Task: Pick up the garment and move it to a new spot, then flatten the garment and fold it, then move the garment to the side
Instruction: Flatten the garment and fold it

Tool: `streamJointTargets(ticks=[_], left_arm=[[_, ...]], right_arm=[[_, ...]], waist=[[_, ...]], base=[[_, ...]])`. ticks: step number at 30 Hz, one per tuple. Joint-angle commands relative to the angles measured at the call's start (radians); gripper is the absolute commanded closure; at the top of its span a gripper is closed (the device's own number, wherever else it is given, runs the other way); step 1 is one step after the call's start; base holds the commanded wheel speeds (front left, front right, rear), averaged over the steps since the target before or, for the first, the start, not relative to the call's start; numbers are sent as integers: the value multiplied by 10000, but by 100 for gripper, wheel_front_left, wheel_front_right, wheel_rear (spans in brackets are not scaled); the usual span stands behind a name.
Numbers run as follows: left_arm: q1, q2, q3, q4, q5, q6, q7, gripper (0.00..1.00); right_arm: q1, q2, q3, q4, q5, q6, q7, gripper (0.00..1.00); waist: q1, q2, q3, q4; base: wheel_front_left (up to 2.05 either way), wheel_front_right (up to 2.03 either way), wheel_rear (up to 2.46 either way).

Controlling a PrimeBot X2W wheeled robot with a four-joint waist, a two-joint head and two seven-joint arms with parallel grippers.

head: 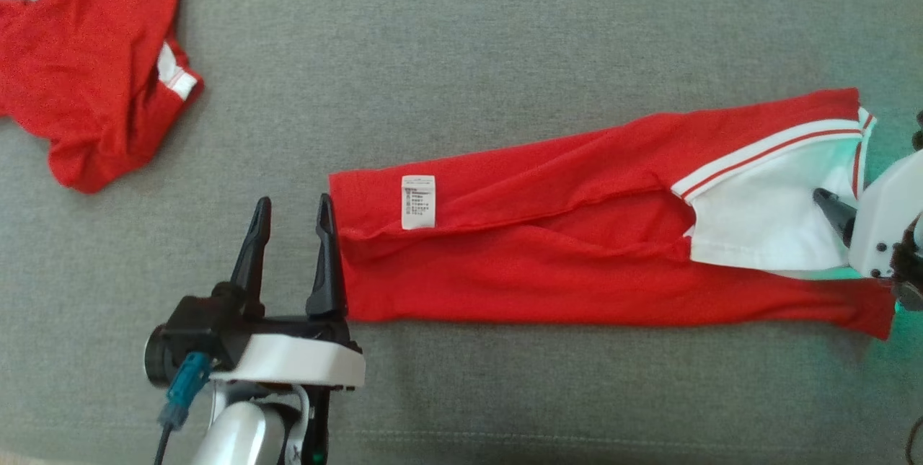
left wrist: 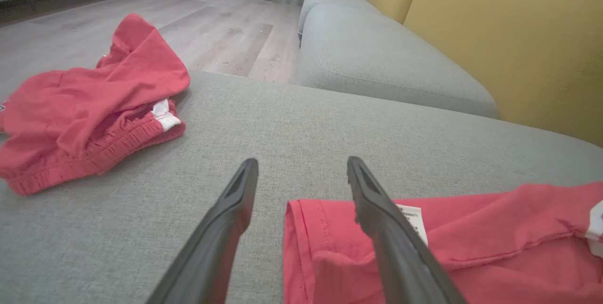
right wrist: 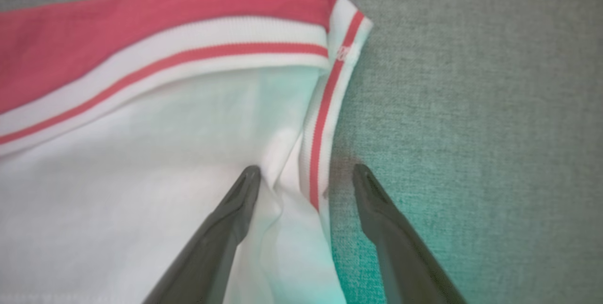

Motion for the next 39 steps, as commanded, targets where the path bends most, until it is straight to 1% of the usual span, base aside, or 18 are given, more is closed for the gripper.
streamJointTargets(ticks=[1,2,3,4,7,9,13,17,19,21,23,26,28,30,35,39], left_arm=[[59,-125,505,-228,221,-160,-121,0],[59,-125,505,-228,221,-160,-121,0],[111,-198,565,-186,286,-248,-121,0],[172,-258,626,-131,344,-332,-122,0],[352,-389,836,11,495,-545,-122,0],[494,-450,984,97,575,-649,-122,0],[770,-543,1206,194,677,-813,-123,0],[1045,-598,1311,233,667,-909,-123,0],[1182,-611,1340,277,652,-942,-123,0],[1308,-620,1368,303,620,-945,-123,0],[1446,-624,1362,325,530,-920,-123,0],[1631,-626,1342,307,372,-826,-123,0],[1736,-627,1319,301,299,-759,-123,0],[1801,-628,1272,323,263,-721,-123,0],[1790,-628,1164,465,307,-708,-124,0],[1682,-629,1083,518,313,-690,-124,0]], right_arm=[[151,-108,211,266,143,73,238,0],[151,-108,211,266,143,73,238,0],[159,-37,220,333,295,73,258,55],[148,52,160,375,441,73,205,100],[118,270,19,456,910,73,-30,100],[85,268,-255,531,1044,73,-325,100],[49,-187,-1190,796,965,73,-849,100],[-19,-925,-2309,1035,790,73,-1085,100],[-14,-1237,-2645,1039,826,73,-1012,100],[10,-1418,-2758,875,1008,73,-801,100],[117,-1462,-2637,542,1355,73,-440,100],[421,-1453,-2196,-408,1928,73,202,100],[629,-1273,-1933,-1181,2182,73,573,100],[813,-893,-1638,-1956,2237,73,882,100],[1255,579,-585,-3459,2294,73,1441,100],[1387,1754,298,-3770,2310,73,1273,100]], waist=[[0,-1,-67,87],[0,-1,-67,87],[0,-1,-107,109],[0,-1,-154,119],[0,-1,-357,100],[0,-1,-555,59],[0,-1,-1003,17],[0,-1,-1428,42],[0,-1,-1613,60],[0,-1,-1773,59],[0,-1,-1955,41],[0,-1,-2131,-10],[0,-1,-2211,-53],[0,-1,-2267,-64],[0,-1,-2338,22],[0,-1,-2282,174]], base=[[0,0,0],[0,0,0],[0,0,0],[0,0,0],[0,0,0],[0,0,0],[0,0,0],[0,0,0],[0,0,0],[0,0,0],[0,0,0],[0,0,0],[0,0,0],[0,0,0],[0,0,0],[0,0,0]])
